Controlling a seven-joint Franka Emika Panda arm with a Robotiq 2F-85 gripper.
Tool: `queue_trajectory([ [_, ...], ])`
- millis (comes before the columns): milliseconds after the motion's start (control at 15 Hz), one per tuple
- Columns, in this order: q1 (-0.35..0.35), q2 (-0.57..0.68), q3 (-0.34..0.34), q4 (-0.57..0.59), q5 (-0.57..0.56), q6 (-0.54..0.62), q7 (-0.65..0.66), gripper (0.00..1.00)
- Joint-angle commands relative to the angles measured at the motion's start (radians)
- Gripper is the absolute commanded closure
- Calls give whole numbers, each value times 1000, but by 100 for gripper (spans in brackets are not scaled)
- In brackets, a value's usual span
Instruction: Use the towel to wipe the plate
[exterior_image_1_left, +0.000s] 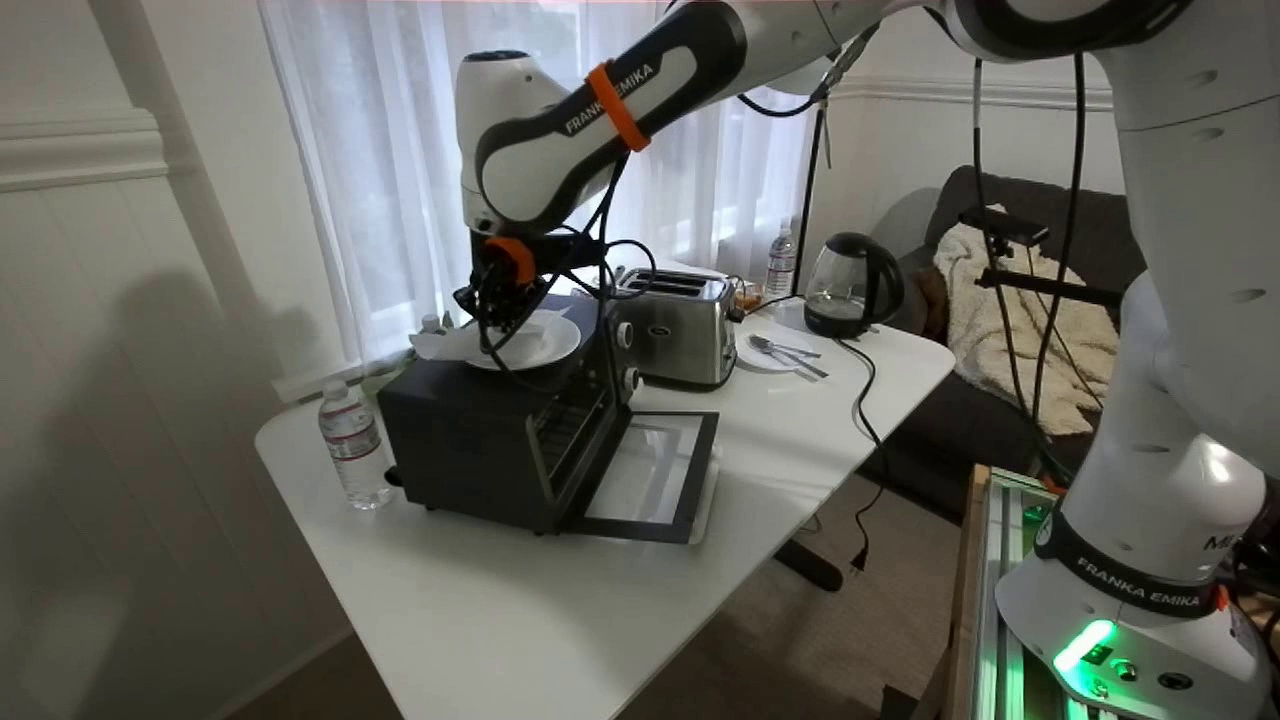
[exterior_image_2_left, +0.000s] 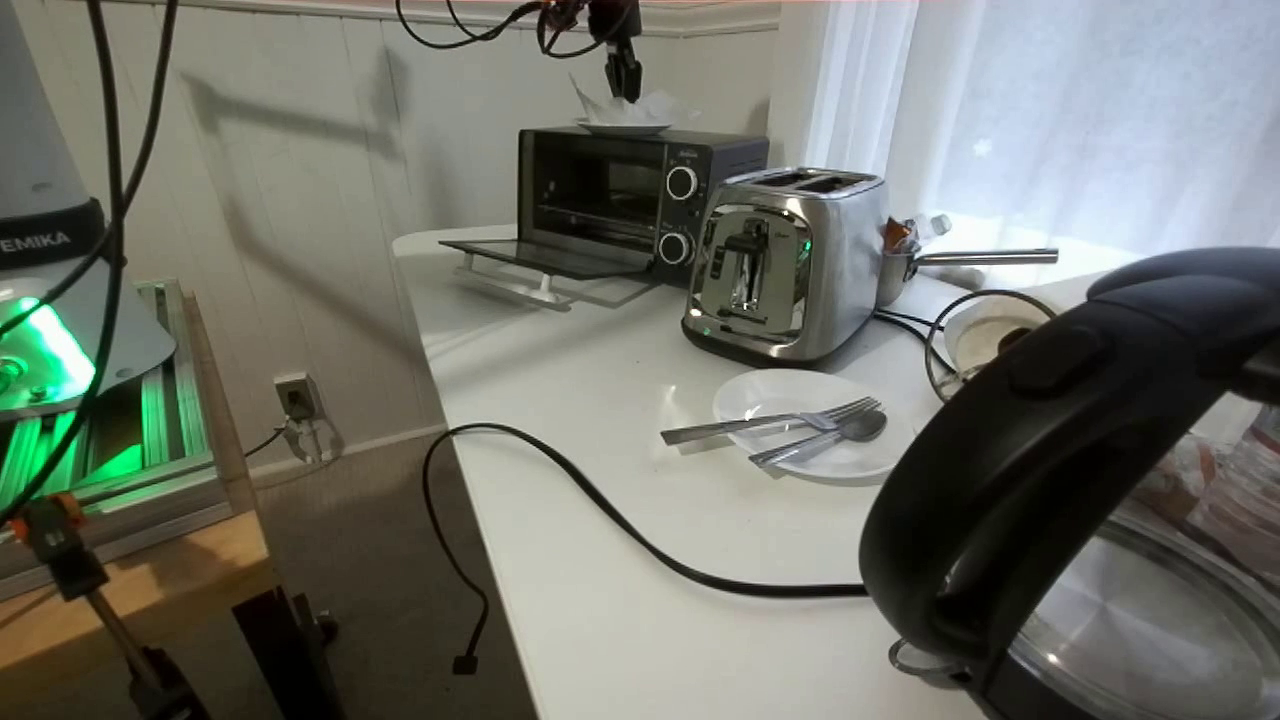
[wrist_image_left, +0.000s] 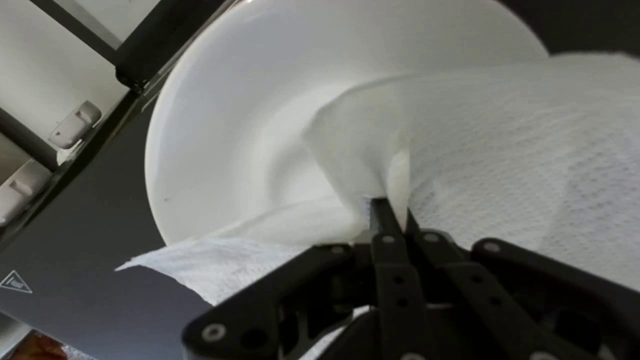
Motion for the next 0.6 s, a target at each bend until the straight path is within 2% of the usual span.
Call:
queue_trajectory([
  [0,-9,-36,28,-30,80,-61,-83,100],
  [533,4,-48,6,5,49,-316,-77,100],
])
